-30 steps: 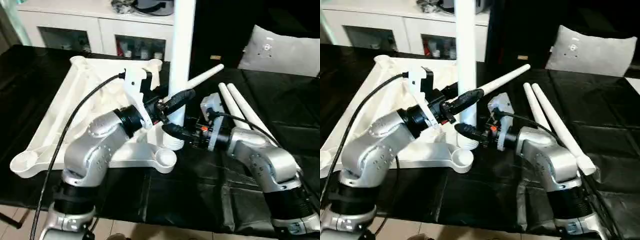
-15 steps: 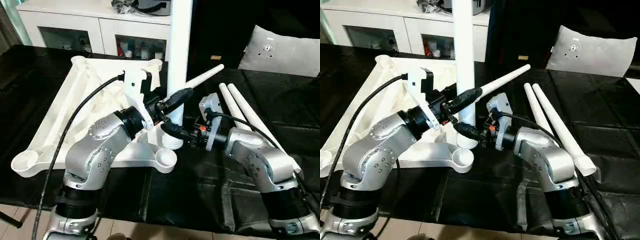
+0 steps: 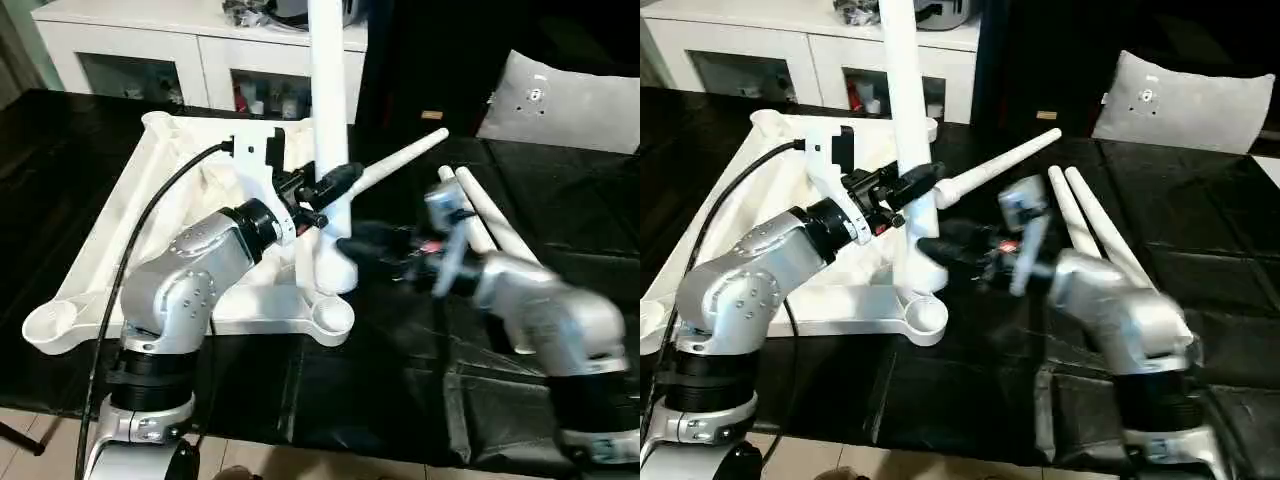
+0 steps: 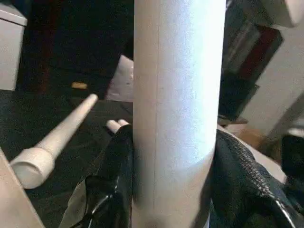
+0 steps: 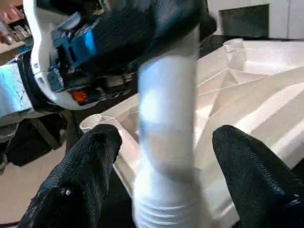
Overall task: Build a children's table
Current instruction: Insert table leg to table base
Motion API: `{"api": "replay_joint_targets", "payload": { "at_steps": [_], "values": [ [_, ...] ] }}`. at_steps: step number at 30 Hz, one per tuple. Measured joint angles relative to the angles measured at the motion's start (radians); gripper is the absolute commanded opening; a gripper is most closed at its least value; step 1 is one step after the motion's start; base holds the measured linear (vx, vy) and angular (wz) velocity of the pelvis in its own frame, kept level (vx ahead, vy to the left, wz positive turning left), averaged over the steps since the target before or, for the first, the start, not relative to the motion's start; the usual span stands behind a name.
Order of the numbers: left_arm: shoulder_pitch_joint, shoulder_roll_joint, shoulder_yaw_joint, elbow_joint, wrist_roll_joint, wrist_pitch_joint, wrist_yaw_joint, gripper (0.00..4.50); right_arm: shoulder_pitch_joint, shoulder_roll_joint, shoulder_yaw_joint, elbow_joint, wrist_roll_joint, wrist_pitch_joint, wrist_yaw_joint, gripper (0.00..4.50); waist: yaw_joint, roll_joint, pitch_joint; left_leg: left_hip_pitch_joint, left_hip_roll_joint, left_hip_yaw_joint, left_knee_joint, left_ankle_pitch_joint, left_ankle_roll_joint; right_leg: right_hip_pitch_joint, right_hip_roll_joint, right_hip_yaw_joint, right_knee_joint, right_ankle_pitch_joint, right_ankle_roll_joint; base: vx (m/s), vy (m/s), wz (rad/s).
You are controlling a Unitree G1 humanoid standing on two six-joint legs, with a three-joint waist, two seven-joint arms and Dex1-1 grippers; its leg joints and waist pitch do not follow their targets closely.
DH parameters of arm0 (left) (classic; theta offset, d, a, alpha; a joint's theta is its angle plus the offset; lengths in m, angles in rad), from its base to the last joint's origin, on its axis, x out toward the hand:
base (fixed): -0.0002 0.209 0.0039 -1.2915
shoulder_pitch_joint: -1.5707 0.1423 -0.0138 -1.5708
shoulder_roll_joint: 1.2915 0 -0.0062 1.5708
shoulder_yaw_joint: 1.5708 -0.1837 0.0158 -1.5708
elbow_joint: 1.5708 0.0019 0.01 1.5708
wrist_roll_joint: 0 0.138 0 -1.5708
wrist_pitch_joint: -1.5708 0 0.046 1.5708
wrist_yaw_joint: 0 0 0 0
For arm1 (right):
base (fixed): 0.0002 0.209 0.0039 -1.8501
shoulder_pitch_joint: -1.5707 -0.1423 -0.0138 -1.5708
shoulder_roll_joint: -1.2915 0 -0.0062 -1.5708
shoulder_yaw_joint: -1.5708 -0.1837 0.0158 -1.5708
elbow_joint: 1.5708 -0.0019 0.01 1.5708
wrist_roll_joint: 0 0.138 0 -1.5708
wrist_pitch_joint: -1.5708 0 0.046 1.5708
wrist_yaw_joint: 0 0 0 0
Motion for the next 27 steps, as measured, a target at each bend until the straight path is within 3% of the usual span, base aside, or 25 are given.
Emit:
{"api": "replay_joint_targets", "payload": {
  "at_steps": [4, 9, 19, 20, 27],
  "values": [
    [-0.017, 0.013, -0.006, -0.004, -0.005, 0.005, -0.052, 1.86, -0.005, -0.024, 0.004, 0.001, -0.002, 0.014, 0.022, 3.76, 0.000, 0.000, 0.000, 0.000, 0.000, 0.000, 0.000, 0.000, 0.001, 0.000, 0.000, 0.000, 0.000, 0.000, 0.001, 0.000, 0.000, 0.00],
    [-0.020, 0.047, -0.064, -0.037, -0.016, 0.004, -0.145, 1.86, -0.016, -0.039, 0.030, 0.010, -0.002, 0.023, 0.054, 3.79, 0.001, 0.000, 0.000, 0.000, 0.000, 0.000, 0.000, 0.001, 0.001, 0.000, 0.000, 0.000, 0.000, 0.000, 0.001, 0.000, 0.000, 0.00],
    [-0.025, 0.079, -0.111, -0.074, -0.045, 0.005, -0.275, 1.86, -0.032, -0.068, 0.100, 0.009, -0.006, 0.020, 0.161, 3.79, 0.001, 0.000, 0.000, 0.000, 0.000, 0.000, 0.000, 0.001, 0.001, 0.000, 0.000, 0.000, 0.000, 0.000, 0.001, 0.000, 0.000, 0.00],
    [-0.025, 0.081, -0.119, -0.076, -0.045, 0.005, -0.285, 1.86, -0.032, -0.068, 0.100, 0.009, -0.005, 0.019, 0.166, 3.49, 0.001, 0.000, 0.000, 0.000, 0.000, 0.000, 0.000, 0.001, 0.001, 0.000, 0.000, 0.000, 0.000, 0.000, 0.001, 0.000, 0.000, 0.00],
    [-0.027, 0.090, -0.131, -0.079, -0.054, 0.005, -0.310, 1.86, -0.032, -0.071, 0.103, 0.008, 0.004, 0.019, 0.210, 2.94, 0.001, 0.000, 0.000, 0.000, 0.000, 0.000, 0.000, 0.001, 0.001, 0.000, 0.000, 0.000, 0.000, 0.000, 0.001, 0.000, 0.000, 0.00]
  ]
}}
